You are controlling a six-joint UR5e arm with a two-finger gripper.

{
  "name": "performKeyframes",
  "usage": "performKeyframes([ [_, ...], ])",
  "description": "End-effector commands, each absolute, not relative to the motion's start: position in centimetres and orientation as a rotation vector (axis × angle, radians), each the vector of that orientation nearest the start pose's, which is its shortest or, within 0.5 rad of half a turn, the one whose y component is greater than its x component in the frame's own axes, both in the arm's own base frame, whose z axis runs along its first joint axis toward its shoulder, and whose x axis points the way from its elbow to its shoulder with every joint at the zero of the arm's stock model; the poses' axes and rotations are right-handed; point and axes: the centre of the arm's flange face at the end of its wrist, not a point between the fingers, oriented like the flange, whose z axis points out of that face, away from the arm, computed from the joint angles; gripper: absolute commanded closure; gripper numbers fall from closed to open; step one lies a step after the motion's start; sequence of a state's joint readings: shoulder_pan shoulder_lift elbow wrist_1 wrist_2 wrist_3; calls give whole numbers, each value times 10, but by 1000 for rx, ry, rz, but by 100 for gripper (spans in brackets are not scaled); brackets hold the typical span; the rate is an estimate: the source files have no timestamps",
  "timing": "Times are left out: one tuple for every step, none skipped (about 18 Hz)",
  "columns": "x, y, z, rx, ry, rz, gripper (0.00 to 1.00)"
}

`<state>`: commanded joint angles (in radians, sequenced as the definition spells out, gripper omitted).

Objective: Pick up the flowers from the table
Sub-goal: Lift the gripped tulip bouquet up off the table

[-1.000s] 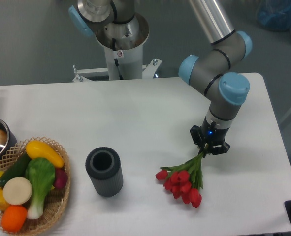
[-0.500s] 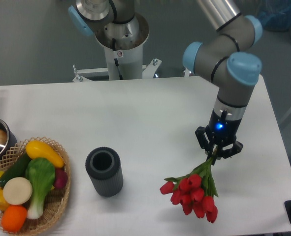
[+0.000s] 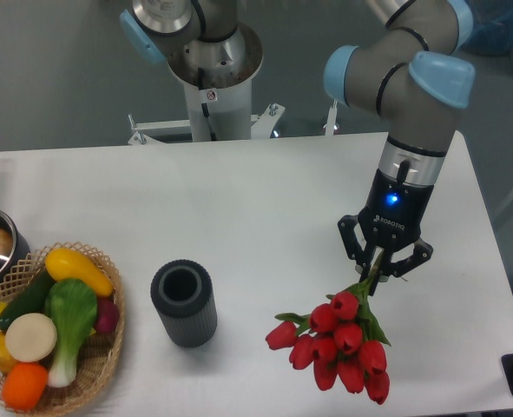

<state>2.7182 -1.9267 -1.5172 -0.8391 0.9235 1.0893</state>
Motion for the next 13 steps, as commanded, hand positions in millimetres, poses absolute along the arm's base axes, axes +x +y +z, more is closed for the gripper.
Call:
performKeyframes([
  [-510, 441, 414, -2380, 97, 115, 81],
  [-511, 441, 414, -2379, 94, 114, 81],
  [-511, 441, 414, -2379, 94, 114, 81],
  [-512, 440, 414, -2379, 92, 115, 81],
  [-511, 440, 416, -2377, 93, 116, 81],
  [-512, 440, 415, -2378, 92, 114, 81],
  [-512, 439, 415, -2375, 91, 113, 81],
  [-513, 438, 416, -2367, 92, 111, 81],
  [-514, 437, 416, -2363, 88, 107, 81],
  [-513, 437, 416, -2363, 88, 106, 81],
  [-513, 438, 415, -2363, 91, 105, 81],
  [-514, 437, 415, -2362, 89, 105, 81],
  [-513, 437, 416, -2361, 94, 108, 81],
])
